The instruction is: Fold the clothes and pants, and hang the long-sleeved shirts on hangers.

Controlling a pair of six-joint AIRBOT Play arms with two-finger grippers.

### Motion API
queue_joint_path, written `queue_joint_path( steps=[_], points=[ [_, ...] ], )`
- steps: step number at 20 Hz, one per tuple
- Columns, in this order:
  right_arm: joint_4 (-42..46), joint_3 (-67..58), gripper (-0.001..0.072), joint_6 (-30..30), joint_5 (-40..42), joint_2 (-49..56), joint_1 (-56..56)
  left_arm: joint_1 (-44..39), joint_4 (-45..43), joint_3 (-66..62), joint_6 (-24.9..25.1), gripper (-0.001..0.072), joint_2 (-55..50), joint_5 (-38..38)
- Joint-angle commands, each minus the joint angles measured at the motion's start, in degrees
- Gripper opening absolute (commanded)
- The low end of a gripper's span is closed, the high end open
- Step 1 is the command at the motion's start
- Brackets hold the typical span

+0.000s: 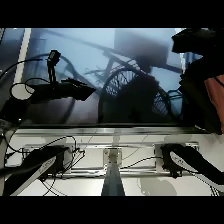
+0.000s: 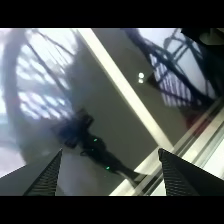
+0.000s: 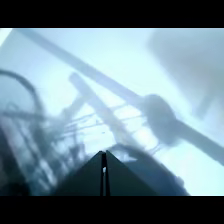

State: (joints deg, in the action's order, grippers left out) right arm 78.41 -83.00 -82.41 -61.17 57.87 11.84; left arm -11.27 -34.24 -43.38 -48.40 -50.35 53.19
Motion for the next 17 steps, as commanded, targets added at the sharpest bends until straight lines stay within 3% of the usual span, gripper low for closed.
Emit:
queue_joint_path(
  steps=[1,17],
  points=[
    [1.29,-0.02,0.0025,0.85,0.13,2.34,4.48,0.04,-0.02,-0.02,0.0,0.0698,0.04,0.02],
    [-1.66,-0.04,0.0025,0.9,0.98,2.62,4.46,0.04,-0.02,-0.02,0.0,0.0699,0.04,0.0]
  ],
)
